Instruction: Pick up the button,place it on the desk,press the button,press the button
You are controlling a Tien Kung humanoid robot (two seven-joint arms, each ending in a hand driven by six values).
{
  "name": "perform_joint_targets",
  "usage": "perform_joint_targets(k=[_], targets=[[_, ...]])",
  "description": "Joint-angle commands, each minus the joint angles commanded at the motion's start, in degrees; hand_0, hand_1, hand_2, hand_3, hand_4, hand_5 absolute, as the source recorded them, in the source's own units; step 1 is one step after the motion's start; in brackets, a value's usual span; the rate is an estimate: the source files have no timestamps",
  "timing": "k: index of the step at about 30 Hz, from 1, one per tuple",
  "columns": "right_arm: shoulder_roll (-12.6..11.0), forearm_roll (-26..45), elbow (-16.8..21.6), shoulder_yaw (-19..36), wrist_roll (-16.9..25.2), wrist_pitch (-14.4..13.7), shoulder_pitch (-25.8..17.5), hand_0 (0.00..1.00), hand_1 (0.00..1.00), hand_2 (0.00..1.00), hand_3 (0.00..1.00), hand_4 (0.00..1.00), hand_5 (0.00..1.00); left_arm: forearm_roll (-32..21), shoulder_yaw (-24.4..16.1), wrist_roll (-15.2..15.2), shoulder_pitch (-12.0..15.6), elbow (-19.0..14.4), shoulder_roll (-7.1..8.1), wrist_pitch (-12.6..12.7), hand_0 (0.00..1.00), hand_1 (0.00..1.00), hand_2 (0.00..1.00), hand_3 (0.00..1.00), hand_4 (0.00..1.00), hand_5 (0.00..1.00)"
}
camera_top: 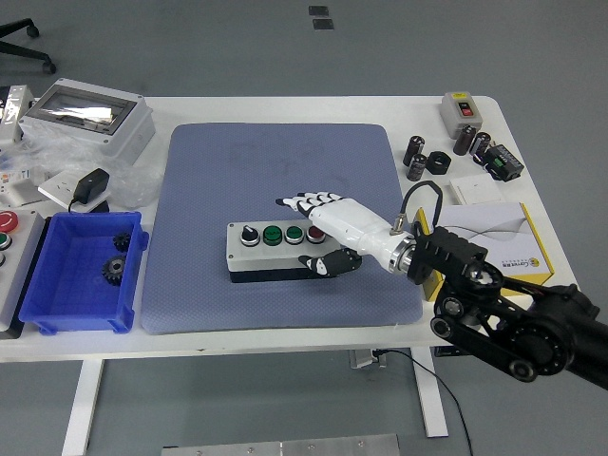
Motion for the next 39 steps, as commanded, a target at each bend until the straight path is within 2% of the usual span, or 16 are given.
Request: perform_joint_targets(k=[5,9,10,12,15,16,21,22,27,28,29,33,34,39], targets=[[-6.5,6.3,7.1,7.3,-6.5,6.8,-2.2,0.998,0.998,0.998,0.998,0.681,0.002,-1.3,0.8,1.0,0.3,-0.3,0.26,0.5,0.648,0.547,0.5,0.564,0.405,0.002],[-11.2,12.3,12.1,13.6,-12.0,14.8,-2.3,0.998,0.998,0.998,0.998,0.681,0.002,-2.0,1.1,1.9,0.6,-0.7,0.51,0.7,0.648,0.547,0.5,0.564,0.405,0.002],[-11.9,13.7,13.1,14.8,-13.2,16.6,-2.0,0.952,0.954,0.998,0.998,0.647,0.016,-2.0,1.1,2.0,0.6,-0.7,0.55,0.7,0.649,0.548,0.502,0.565,0.405,0.002],[-13.0,17.0,14.5,16.9,-15.6,20.9,-1.2,0.952,0.954,0.998,0.998,0.647,0.016,-1.9,1.1,1.9,0.6,-0.7,0.64,0.7,0.649,0.548,0.502,0.565,0.405,0.002],[-13.1,21.7,14.8,15.7,-17.8,26.4,1.5,0.952,0.954,0.998,0.998,0.647,0.016,-1.6,0.8,1.7,0.4,-0.6,0.73,0.6,0.649,0.548,0.502,0.565,0.405,0.002],[-12.9,23.1,14.6,15.0,-18.1,28.1,2.5,0.251,0.434,0.603,0.997,0.32,0.107,-1.5,0.7,1.6,0.4,-0.6,0.74,0.6,0.649,0.549,0.503,0.565,0.404,0.002],[-10.2,27.6,12.7,10.9,-18.8,33.9,7.2,0.251,0.434,0.603,0.997,0.32,0.107,-1.0,0.5,1.6,0.2,-0.5,0.7,0.5,0.649,0.549,0.503,0.565,0.404,0.002],[-9.7,27.9,12.4,10.3,-19.0,34.6,7.9,0.117,0.262,0.375,0.868,0.223,0.095,-1.1,0.5,1.6,0.1,-0.5,0.71,0.5,0.65,0.549,0.503,0.566,0.411,0.002],[-8.1,28.6,11.6,8.3,-19.9,36.4,10.5,0.117,0.262,0.375,0.868,0.223,0.095,-1.7,0.9,2.2,0.2,-0.7,0.84,0.5,0.65,0.549,0.503,0.566,0.411,0.002],[-7.9,28.6,11.4,8.2,-20.0,36.4,10.8,0.053,0.19,0.27,0.838,0.163,0.091,-1.9,1.0,2.3,0.2,-0.7,0.86,0.5,0.65,0.55,0.502,0.565,0.415,0.002],[-7.6,28.6,11.2,8.0,-20.1,36.5,11.0,0.053,0.19,0.27,0.838,0.163,0.091,-2.0,1.1,2.5,0.3,-0.8,0.86,0.5,0.65,0.55,0.502,0.565,0.415,0.002],[-7.1,28.2,10.3,7.3,-20.4,36.3,11.3,0.053,0.19,0.27,0.838,0.163,0.091,-2.2,1.2,2.6,0.3,-0.9,0.83,0.3,0.65,0.55,0.502,0.565,0.415,0.002],[-6.9,28.2,10.1,7.2,-20.4,36.3,11.4,0.013,0.14,0.222,0.826,0.148,0.098,-2.2,1.2,2.6,0.2,-0.9,0.81,0.3,0.65,0.552,0.504,0.567,0.418,0.002],[-5.8,28.0,8.0,6.3,-20.1,35.3,11.7,0.013,0.14,0.222,0.826,0.148,0.098,-2.0,1.0,2.5,0.1,-0.8,0.81,0.0,0.65,0.552,0.504,0.567,0.418,0.002]])
